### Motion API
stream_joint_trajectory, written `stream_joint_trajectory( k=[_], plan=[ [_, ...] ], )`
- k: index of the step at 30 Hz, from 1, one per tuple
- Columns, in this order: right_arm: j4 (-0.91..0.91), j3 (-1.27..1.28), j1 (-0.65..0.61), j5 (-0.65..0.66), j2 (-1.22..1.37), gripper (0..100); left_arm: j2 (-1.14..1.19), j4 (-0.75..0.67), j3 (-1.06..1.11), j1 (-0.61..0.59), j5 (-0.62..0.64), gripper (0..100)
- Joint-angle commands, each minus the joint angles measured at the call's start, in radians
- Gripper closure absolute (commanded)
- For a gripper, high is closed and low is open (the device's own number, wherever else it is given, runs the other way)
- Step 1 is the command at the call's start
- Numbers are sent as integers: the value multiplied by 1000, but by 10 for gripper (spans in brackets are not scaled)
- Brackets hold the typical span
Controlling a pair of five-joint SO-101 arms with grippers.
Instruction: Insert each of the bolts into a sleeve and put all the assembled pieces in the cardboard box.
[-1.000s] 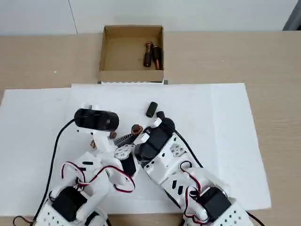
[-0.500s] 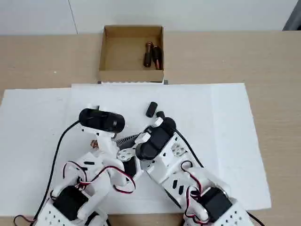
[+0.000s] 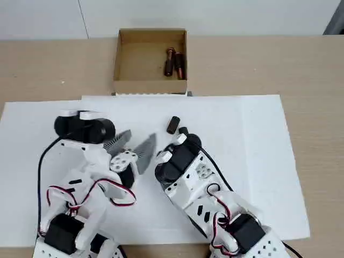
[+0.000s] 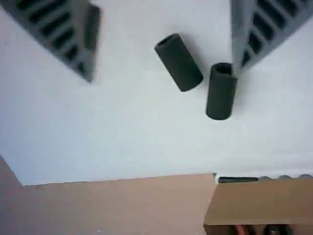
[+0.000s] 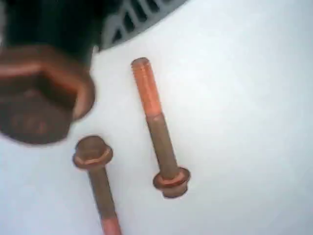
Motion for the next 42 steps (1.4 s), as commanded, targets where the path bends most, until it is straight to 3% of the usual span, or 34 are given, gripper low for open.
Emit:
stream_joint_trajectory(
  k=[1,7,15,21,33,42],
  plan=[
    [-30,-57,10,8,-10,995,-11,8,-44,-58,-32,1000],
    [-24,-58,150,3,-10,995,-11,12,-15,-198,-91,994],
    [21,-58,372,2,1,995,-11,40,166,-379,-265,994],
    [15,-103,407,2,44,995,-11,38,286,-442,-353,994],
    [2,-713,407,2,773,995,-11,37,378,-442,-353,994],
    [-150,-1059,407,48,1198,994,-11,37,444,-442,-356,994]
  ],
)
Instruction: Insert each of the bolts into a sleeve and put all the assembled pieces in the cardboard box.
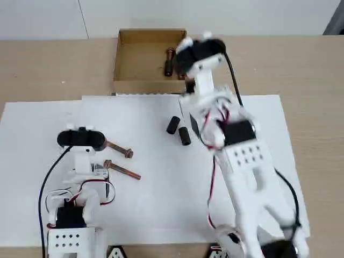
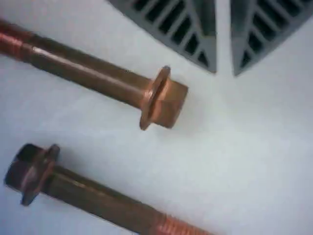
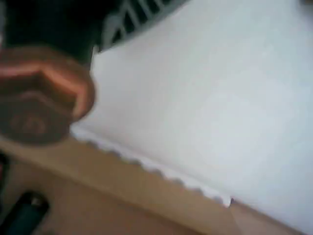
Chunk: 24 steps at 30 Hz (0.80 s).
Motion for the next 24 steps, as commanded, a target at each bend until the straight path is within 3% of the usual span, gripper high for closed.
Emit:
stream_joint_trajectory(
  k=[1,14,21,24],
  plan=[
    [-54,-180,5,68,145,994,-11,-5,-2,-3,-5,994],
    [-209,-649,2,167,647,993,-11,0,27,-3,-5,994],
    [-282,-809,1,172,857,991,-11,5,27,-3,-5,994],
    [-288,-856,-2,238,938,991,-11,5,27,-3,-5,994]
  ],
)
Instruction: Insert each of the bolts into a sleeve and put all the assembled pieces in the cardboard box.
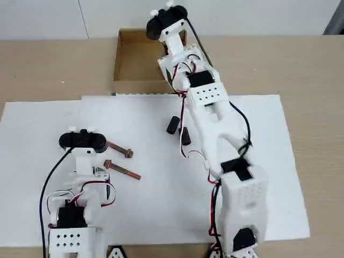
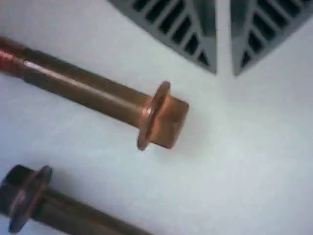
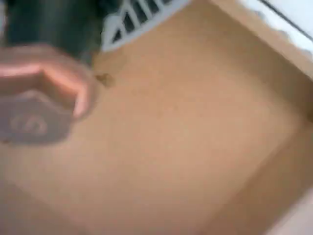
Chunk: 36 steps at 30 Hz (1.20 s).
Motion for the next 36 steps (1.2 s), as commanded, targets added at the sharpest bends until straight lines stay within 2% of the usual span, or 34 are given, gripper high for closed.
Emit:
stream_joint_trajectory(
  k=[1,5,9,11,21,24,29,36],
  plan=[
    [-33,-115,-2,68,50,990,-11,5,-7,-3,-5,994],
    [-31,-186,-2,78,139,971,-11,5,-7,-3,-5,994],
    [-24,-213,-2,78,186,853,-11,15,-8,0,-5,994],
    [-24,-213,-2,78,193,837,-11,25,-8,2,-5,994],
    [-18,-213,-7,80,189,877,-11,25,-8,3,-5,994],
    [50,-219,-7,80,145,887,-11,25,-8,3,-5,994],
    [140,-219,-7,80,30,998,-11,25,-8,3,-5,994],
    [283,-219,-5,77,-125,996,-11,25,-8,3,-3,994]
  ],
)
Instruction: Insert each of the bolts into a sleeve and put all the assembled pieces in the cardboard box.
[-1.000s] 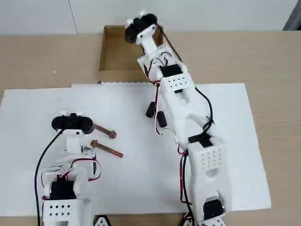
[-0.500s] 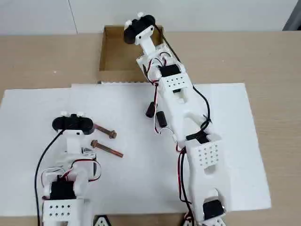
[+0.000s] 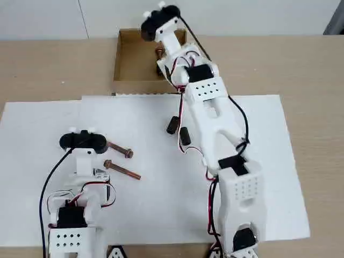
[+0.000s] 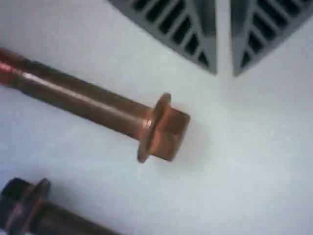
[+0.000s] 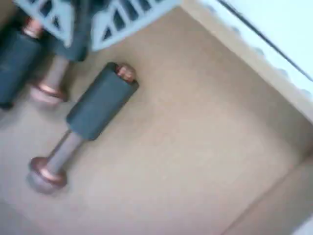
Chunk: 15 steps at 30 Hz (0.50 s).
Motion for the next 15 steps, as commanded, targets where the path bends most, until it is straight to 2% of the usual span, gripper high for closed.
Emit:
stream_joint_trajectory(
  k=[1,15],
  plan=[
    [68,-58,-5,5,-134,996,-11,3,-8,3,-3,994],
    [417,-58,-13,2,-332,996,-11,0,-8,3,0,994]
  ],
)
